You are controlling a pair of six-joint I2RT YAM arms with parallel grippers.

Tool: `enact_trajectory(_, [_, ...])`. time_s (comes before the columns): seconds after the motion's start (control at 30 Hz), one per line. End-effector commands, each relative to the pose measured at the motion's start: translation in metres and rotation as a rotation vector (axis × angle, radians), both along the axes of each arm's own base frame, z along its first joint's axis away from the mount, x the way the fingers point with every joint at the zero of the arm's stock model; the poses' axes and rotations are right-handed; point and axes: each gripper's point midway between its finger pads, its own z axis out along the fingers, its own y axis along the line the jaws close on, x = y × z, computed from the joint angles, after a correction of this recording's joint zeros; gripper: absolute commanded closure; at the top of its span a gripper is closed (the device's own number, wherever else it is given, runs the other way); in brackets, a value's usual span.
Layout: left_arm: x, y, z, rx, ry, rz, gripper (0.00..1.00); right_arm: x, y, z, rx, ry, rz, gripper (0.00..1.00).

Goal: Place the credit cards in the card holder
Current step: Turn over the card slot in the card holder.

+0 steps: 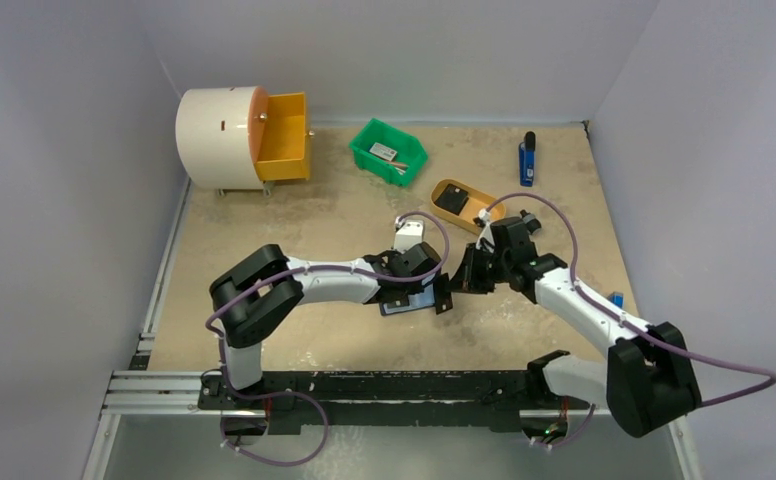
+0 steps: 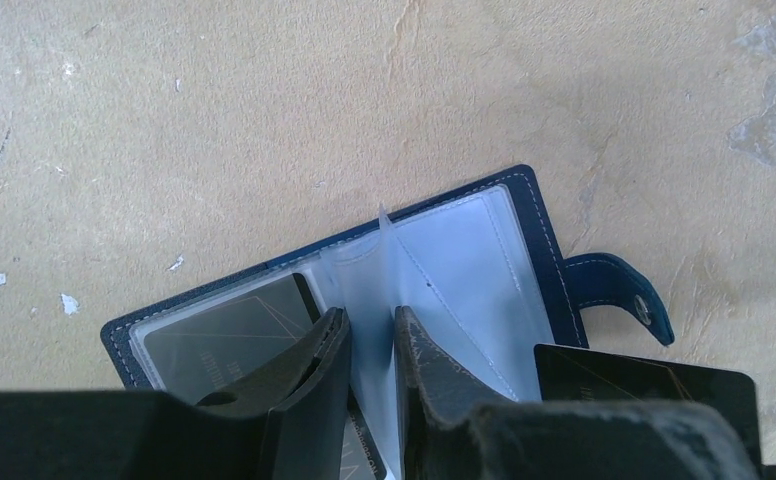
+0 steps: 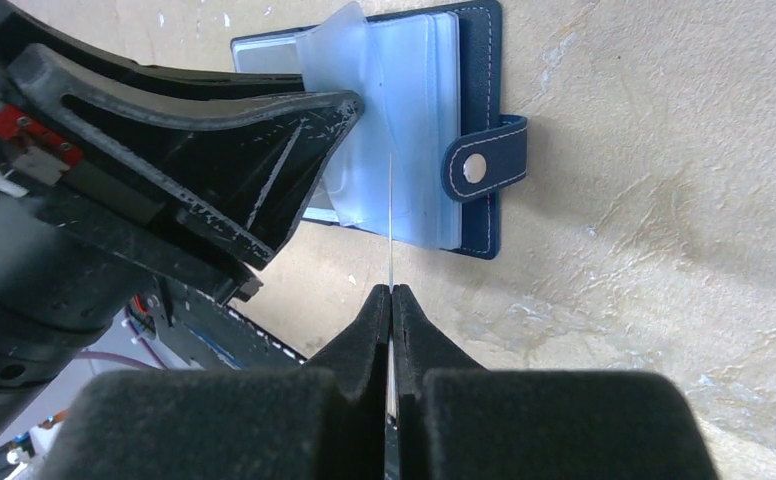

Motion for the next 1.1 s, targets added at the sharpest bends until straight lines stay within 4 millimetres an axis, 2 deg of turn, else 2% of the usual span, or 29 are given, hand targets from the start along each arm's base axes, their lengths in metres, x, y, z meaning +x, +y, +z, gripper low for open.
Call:
enact_trajectory(0.0, [0.001,0.004,0.012,-0.008,-0.025,0.002,0.79,0.001,0.008,-0.002,0.032,-0.004,0.047,1.0])
enact_trajectory(0.3, [0.002,0.005,0.016,-0.013,-0.034,0.008,0.8,-0.004,0.005,-0.022,0.001,0.056,0.057,1.0])
enact_trajectory(0.73, [0.001,0.008,0.014,-0.008,-0.035,0.013,0.86,-0.008,-0.002,-0.023,-0.027,0.054,0.037,1.0])
enact_trajectory(1.07, [0.001,0.008,0.016,-0.017,-0.036,0.015,0.9,-0.011,0.009,-0.024,0.034,0.064,0.081,1.0])
